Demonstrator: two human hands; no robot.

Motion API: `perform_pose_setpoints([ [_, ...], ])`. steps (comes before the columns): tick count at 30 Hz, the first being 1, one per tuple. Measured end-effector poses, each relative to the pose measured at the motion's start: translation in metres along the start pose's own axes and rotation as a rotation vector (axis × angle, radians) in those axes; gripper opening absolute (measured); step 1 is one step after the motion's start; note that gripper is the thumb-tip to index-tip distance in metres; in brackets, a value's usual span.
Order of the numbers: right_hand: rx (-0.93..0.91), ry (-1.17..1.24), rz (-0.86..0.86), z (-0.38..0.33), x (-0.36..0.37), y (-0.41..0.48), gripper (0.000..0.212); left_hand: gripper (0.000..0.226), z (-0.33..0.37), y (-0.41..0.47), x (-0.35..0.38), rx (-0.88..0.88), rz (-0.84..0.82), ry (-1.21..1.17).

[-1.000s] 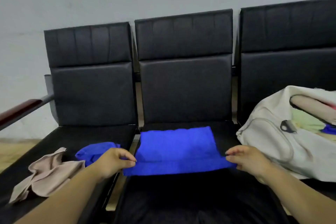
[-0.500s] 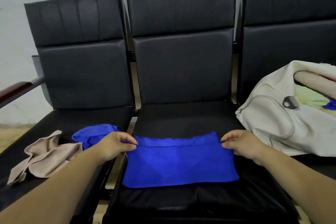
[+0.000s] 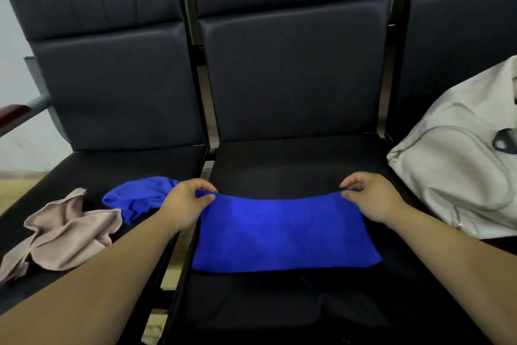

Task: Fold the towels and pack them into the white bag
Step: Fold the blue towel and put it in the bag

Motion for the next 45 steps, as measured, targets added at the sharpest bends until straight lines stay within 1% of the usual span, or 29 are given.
perform_pose_setpoints([
  [2, 0.007, -0.028, 0.025, 0.001, 0.003, 0.004, 0.010, 0.010, -0.003, 0.006, 0.004, 0.005, 0.033, 0.042],
  [6, 0.022, -0.038, 0.066, 0.006, 0.008, 0.008, 0.008, 0.008, -0.013, 0.011, 0.013, -0.018, 0.047, 0.101],
  [7, 0.029, -0.022, 0.065, 0.007, 0.008, 0.009, 0.009, 0.010, -0.014, 0.011, 0.015, -0.024, 0.051, 0.116],
  [9, 0.019, -0.006, 0.063, 0.008, 0.008, 0.009, 0.016, 0.023, -0.011, 0.010, 0.015, -0.026, 0.069, 0.163],
  [11, -0.046, -0.071, 0.119, 0.003, 0.003, 0.006, 0.023, 0.036, -0.001, 0.006, 0.011, -0.007, 0.127, 0.252],
  [13, -0.150, -0.150, 0.179, -0.005, -0.005, -0.001, 0.025, 0.040, 0.018, -0.003, 0.012, 0.047, 0.149, 0.353],
  [14, -0.206, -0.184, 0.159, -0.009, -0.005, -0.005, 0.024, 0.039, 0.030, -0.009, 0.016, 0.082, 0.120, 0.373],
  [15, -0.257, -0.231, 0.103, -0.012, -0.004, -0.009, 0.022, 0.038, 0.044, -0.014, 0.023, 0.119, 0.072, 0.386],
  [17, -0.327, -0.375, -0.064, -0.013, 0.005, -0.018, 0.021, 0.035, 0.070, -0.027, 0.045, 0.203, -0.046, 0.448],
  [19, -0.358, -0.514, -0.194, -0.006, 0.016, -0.024, 0.028, 0.036, 0.089, -0.039, 0.069, 0.256, -0.169, 0.554],
  [20, -0.362, -0.571, -0.224, -0.002, 0.019, -0.026, 0.033, 0.039, 0.094, -0.044, 0.080, 0.245, -0.246, 0.607],
  [22, -0.363, -0.626, -0.238, 0.005, 0.019, -0.030, 0.039, 0.048, 0.094, -0.051, 0.098, 0.184, -0.381, 0.672],
  [23, -0.360, -0.631, -0.234, 0.007, 0.018, -0.032, 0.039, 0.054, 0.093, -0.052, 0.104, 0.170, -0.409, 0.683],
  [27, -0.325, -0.659, -0.226, 0.018, 0.005, -0.046, 0.038, 0.066, 0.094, -0.042, 0.118, 0.244, -0.441, 0.723],
  [30, -0.302, -0.602, -0.307, 0.025, 0.000, -0.072, 0.027, 0.062, 0.097, -0.022, 0.121, 0.278, -0.437, 0.718],
  [32, -0.297, -0.493, -0.410, 0.027, 0.001, -0.093, 0.020, 0.059, 0.099, -0.019, 0.124, 0.292, -0.442, 0.701],
  [34, -0.305, -0.400, -0.472, 0.028, 0.001, -0.109, 0.020, 0.061, 0.104, -0.031, 0.128, 0.339, -0.463, 0.675],
  [36, -0.331, -0.353, -0.476, 0.029, -0.002, -0.117, 0.021, 0.060, 0.116, -0.054, 0.131, 0.412, -0.450, 0.531],
  [39, -0.359, -0.334, -0.481, 0.037, -0.005, -0.120, 0.025, 0.049, 0.134, -0.094, 0.133, 0.493, -0.421, 0.210],
  [40, -0.369, -0.340, -0.474, 0.039, -0.005, -0.121, 0.026, 0.045, 0.137, -0.107, 0.134, 0.523, -0.436, 0.173],
  [42, -0.365, -0.319, -0.446, 0.045, -0.006, -0.124, 0.025, 0.040, 0.139, -0.128, 0.137, 0.584, -0.466, 0.182],
  [45, -0.340, -0.257, -0.423, 0.049, -0.008, -0.130, 0.026, 0.034, 0.134, -0.144, 0.136, 0.621, -0.418, 0.215],
])
Point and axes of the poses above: each hand's wrist, its own y-axis towards the middle knuckle, its own x-axis out of the palm, z = x × y, the point moved 4 cm from there along y, towards the middle knuckle, and after that the axes turned 10 degrees about x, right-handed, at the moved point
